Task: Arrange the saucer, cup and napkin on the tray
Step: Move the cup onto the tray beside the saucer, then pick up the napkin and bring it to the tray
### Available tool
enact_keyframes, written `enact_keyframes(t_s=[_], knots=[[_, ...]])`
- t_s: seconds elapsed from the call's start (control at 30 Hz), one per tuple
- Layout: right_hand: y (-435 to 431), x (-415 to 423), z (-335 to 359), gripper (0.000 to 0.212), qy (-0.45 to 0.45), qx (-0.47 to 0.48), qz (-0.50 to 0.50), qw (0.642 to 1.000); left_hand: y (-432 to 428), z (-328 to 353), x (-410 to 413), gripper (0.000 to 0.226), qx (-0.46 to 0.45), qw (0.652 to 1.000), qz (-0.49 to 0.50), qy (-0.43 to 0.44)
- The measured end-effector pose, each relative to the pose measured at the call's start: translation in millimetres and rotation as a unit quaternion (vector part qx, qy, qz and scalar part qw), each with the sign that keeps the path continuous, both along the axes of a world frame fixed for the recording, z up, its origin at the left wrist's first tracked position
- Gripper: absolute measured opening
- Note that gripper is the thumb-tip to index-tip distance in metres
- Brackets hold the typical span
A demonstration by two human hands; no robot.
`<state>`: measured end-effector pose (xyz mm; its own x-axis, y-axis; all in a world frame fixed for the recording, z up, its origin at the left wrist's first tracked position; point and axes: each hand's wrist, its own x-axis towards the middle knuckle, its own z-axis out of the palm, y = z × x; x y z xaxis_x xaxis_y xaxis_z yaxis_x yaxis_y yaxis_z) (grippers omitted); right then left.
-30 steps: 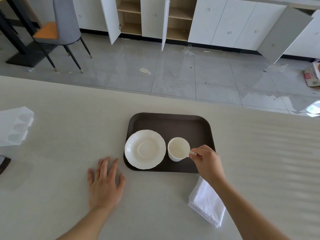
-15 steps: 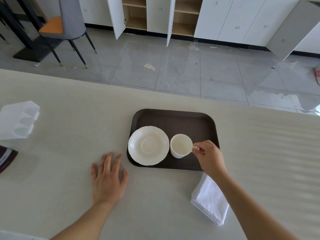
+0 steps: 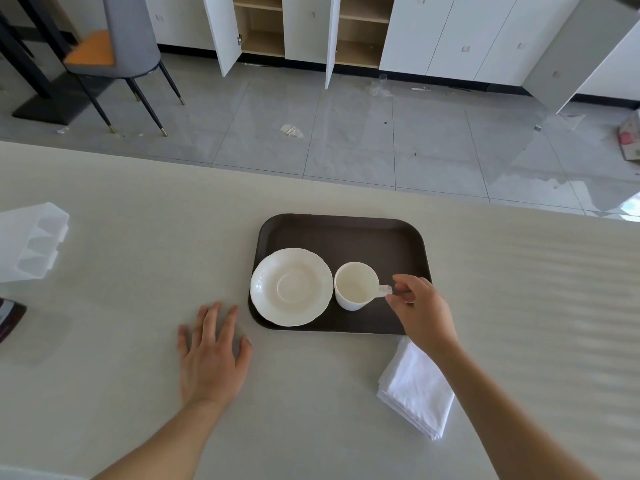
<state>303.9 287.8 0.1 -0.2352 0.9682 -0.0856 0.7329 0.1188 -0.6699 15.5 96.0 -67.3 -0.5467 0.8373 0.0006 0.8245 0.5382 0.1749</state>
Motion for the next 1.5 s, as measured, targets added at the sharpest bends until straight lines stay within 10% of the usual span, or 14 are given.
enact_keyframes(t_s=[1.13, 1.5], knots=[[-54.5, 79.0, 2.1, 0.046, -0.324, -0.159, -0.001, 0.933, -0.7, -7.0, -2.7, 0.063, 0.005, 1.0, 0.001, -0.004], [-61.5, 85.7, 22.4, 0.029, -0.17, -0.199, -0.008, 0.965, -0.2, -5.2, -2.0, 0.063, 0.004, 1.0, 0.0, -0.006]])
